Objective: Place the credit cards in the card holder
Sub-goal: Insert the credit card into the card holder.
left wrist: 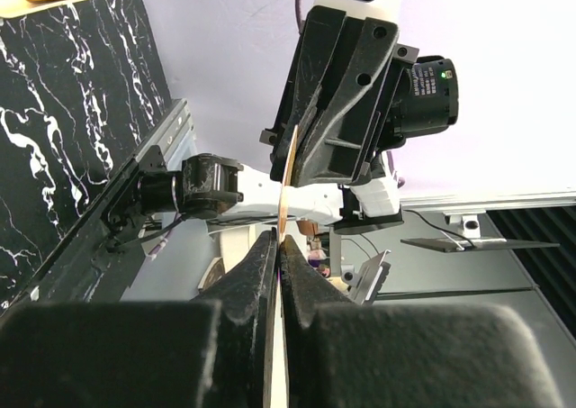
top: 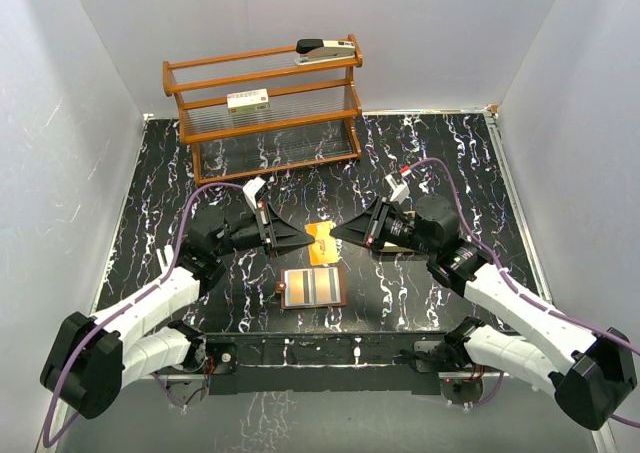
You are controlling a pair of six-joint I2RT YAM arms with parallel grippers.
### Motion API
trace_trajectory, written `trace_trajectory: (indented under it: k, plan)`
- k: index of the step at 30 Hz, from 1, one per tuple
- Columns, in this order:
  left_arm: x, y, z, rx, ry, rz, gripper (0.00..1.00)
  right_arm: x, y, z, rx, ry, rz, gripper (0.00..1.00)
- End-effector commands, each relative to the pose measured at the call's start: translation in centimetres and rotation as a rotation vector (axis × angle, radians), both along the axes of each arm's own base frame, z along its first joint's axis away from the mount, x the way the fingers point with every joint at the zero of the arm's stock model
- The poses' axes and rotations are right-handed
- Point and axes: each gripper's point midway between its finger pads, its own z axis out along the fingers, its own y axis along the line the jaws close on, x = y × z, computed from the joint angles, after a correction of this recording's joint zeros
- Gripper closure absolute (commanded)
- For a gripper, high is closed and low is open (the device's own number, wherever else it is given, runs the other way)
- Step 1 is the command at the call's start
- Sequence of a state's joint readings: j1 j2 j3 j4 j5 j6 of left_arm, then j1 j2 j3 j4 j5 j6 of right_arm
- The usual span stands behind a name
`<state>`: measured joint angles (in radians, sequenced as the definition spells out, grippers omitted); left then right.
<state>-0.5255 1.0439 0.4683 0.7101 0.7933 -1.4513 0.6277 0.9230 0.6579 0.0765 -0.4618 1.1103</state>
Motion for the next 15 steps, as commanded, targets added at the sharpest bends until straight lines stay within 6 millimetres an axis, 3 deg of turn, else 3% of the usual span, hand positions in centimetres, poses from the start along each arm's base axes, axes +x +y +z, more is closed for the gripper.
trace_trajectory:
  k: [1, 5, 8, 15]
  plan:
    - [-0.5, 0.1, -0.8, 0.010, 0.002, -0.013, 1.00, 0.5, -0.4, 1.2, -0.014, -0.055, -0.042, 0.92]
    - [-0.3, 0.2, -2.6, 0.087, 0.006, -0.007, 1.00, 1.1, -1.3, 0.5, -0.073, -0.053, -0.098, 0.79]
    - [0.1, 0.5, -4.9, 0.212, 0.005, 0.005, 1.00, 1.5, -2.2, -1.6, -0.156, -0.023, -0.143, 0.70]
    - [0.4, 1.9, -9.3, 0.454, 0.012, 0.009, 1.00, 2.3, -4.0, -7.1, -0.349, 0.045, -0.211, 0.68]
